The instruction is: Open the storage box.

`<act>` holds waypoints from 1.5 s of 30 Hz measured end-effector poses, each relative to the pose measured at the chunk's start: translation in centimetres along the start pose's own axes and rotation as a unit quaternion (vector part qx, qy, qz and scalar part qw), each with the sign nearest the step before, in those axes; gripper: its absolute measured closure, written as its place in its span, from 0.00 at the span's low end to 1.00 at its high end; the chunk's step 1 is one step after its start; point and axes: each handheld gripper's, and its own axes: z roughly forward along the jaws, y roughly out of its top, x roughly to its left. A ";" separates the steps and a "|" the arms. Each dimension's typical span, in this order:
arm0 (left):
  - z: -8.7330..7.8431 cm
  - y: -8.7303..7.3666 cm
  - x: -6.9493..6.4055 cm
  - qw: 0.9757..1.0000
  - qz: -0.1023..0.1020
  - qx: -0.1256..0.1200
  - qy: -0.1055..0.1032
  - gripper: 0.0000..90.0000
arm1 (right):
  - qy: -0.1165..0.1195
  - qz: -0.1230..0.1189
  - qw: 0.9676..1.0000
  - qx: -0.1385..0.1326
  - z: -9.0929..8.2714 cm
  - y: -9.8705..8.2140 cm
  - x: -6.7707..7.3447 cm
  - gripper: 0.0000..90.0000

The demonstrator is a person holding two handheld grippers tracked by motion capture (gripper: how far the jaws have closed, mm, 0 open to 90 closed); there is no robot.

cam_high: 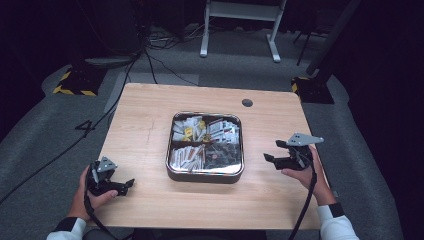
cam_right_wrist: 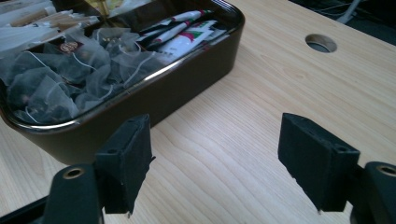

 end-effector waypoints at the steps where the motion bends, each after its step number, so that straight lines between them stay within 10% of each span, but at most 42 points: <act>1: 0.0 0.0 0.0 1.000 0.000 0.000 0.000 0.00 | 0.003 -0.004 1.000 0.001 0.2 0.3 0.1 0.30; 45: 0.0 0.0 0.0 1.000 0.001 -0.001 0.000 0.00 | 0.088 -0.082 0.992 0.038 9.8 8.7 5.9 0.37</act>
